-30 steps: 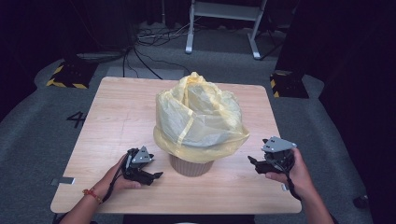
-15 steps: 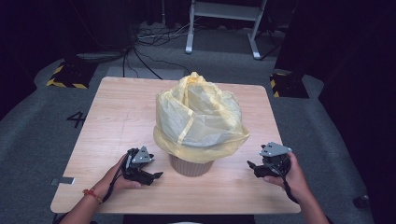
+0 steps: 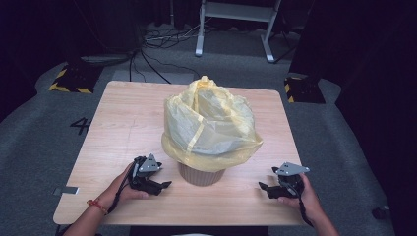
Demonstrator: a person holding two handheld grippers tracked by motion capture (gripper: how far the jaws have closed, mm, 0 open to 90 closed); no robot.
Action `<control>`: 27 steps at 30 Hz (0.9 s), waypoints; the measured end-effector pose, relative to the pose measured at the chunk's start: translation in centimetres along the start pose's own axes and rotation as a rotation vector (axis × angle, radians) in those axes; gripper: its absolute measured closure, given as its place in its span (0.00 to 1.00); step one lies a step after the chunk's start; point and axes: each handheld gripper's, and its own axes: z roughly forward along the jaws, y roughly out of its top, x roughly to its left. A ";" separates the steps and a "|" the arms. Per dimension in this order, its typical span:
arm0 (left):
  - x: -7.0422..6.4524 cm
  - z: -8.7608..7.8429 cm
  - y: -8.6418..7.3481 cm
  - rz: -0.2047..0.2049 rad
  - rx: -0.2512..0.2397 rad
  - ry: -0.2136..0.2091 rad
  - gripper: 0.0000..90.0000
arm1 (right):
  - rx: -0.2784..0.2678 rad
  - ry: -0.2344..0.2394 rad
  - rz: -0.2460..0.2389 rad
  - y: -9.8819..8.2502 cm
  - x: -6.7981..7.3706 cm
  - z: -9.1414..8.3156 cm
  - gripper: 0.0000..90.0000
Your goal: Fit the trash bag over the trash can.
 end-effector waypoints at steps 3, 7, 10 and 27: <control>0.0 0.0 0.0 0.000 0.000 0.000 0.23 | -0.014 0.020 0.046 -1.1 0.0 0.1 0.20; 0.0 0.0 0.0 0.000 0.000 0.000 0.23 | -0.044 0.020 0.079 -1.9 0.0 -0.1 0.19; 0.0 0.0 0.0 -0.001 0.000 0.002 0.23 | -0.041 0.015 0.082 -2.0 0.1 -0.2 0.18; -0.1 0.0 -0.1 -0.007 -0.003 0.004 0.23 | -0.039 0.018 0.081 -2.0 0.0 -0.2 0.17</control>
